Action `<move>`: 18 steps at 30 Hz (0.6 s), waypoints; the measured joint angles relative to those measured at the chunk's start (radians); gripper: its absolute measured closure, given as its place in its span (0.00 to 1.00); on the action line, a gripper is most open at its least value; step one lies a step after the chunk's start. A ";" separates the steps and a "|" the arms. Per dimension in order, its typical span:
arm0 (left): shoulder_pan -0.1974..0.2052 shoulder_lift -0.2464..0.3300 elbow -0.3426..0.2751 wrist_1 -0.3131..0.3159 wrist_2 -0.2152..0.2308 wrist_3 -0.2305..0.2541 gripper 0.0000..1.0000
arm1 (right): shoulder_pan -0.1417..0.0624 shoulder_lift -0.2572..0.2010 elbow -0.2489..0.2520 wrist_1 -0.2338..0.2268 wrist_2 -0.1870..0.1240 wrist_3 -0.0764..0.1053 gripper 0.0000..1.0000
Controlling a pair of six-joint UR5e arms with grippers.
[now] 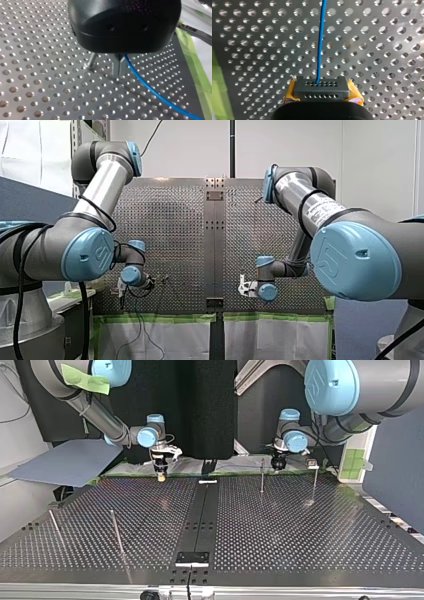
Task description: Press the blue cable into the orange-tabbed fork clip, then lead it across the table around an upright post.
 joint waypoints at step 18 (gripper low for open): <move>0.009 -0.009 0.007 -0.028 0.054 0.017 1.00 | -0.009 0.000 -0.032 0.013 -0.012 0.000 1.00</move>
